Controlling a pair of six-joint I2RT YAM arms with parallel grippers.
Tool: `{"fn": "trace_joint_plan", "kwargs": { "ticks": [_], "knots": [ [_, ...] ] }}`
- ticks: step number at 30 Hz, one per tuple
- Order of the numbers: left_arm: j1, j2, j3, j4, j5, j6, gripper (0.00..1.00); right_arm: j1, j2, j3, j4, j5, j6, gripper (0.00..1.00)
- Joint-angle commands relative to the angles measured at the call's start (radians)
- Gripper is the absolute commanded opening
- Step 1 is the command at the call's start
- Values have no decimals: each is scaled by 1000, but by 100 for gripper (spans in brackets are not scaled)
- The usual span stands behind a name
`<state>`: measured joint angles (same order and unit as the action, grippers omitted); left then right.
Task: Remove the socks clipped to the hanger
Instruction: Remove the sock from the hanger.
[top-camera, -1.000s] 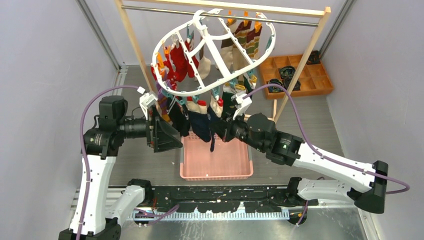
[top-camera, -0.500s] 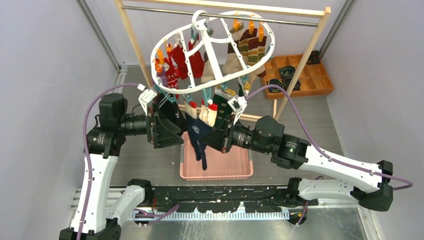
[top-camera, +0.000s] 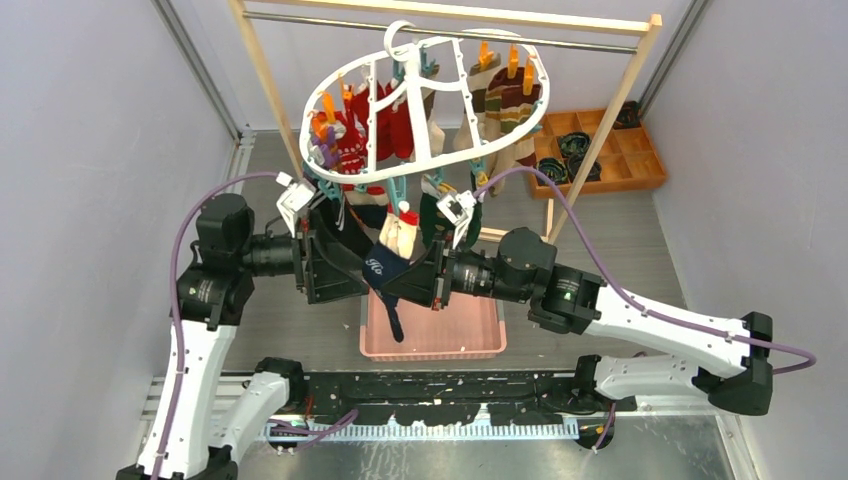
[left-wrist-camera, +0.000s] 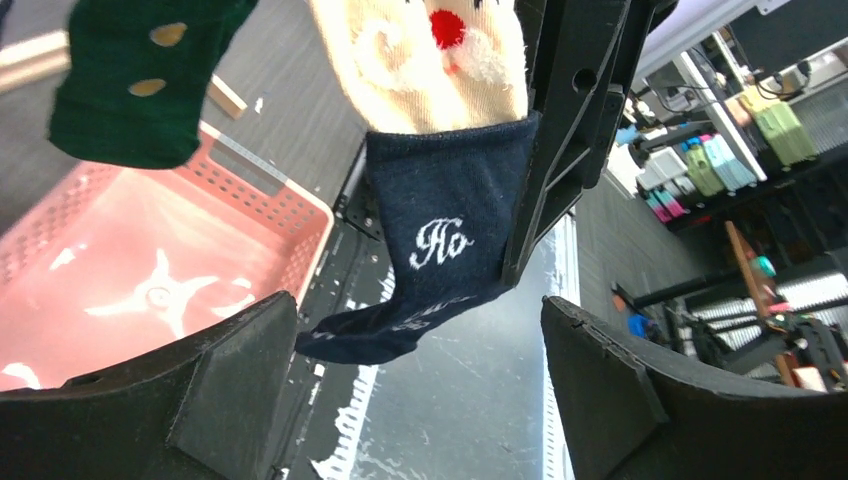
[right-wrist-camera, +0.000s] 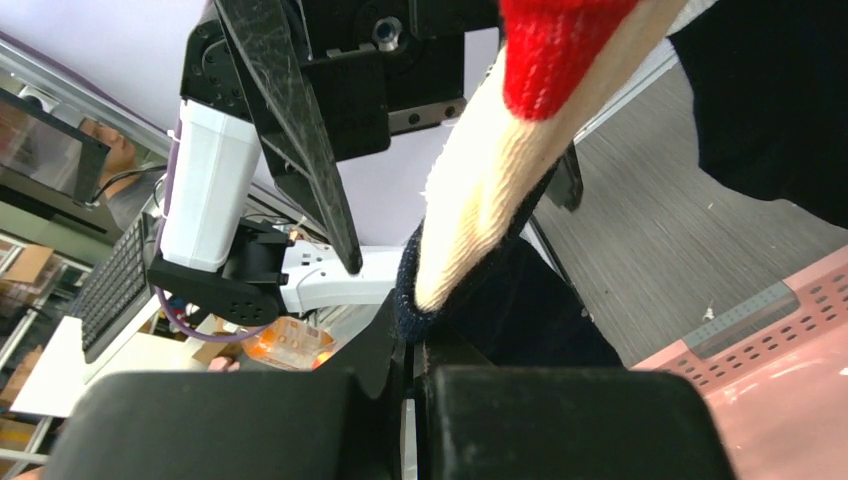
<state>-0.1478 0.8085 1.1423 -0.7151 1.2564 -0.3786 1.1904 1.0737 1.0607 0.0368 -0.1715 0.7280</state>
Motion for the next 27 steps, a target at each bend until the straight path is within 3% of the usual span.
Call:
{"fn": "trace_joint_plan", "kwargs": {
  "ticks": [1,6,9,10,12,14,15,19,27],
  "knots": [
    [-49,-4,-56,153,13,-122,91,18,34,37,92,-73,50,1],
    [-101,-7,-78,172,-12,-132,77,20,37,2,158,-53,82,1],
    [-109,-19,-97,184,-29,-128,56,21,25,-11,173,-27,92,2],
    [-112,-23,-102,186,-40,-126,45,20,20,-11,167,-11,94,7],
    [-116,-34,-108,187,-75,-121,21,21,8,-5,127,53,91,27],
    [-120,-48,-115,189,-117,-125,5,24,-5,16,56,173,72,51],
    [-123,-55,-117,197,-135,-133,1,29,-9,30,25,253,54,57],
    [-141,-66,-121,206,-173,-150,0,57,-19,95,-27,513,-49,76],
    [-182,-58,-125,206,-215,-156,0,59,90,290,-104,679,-243,80]
  ]
}}
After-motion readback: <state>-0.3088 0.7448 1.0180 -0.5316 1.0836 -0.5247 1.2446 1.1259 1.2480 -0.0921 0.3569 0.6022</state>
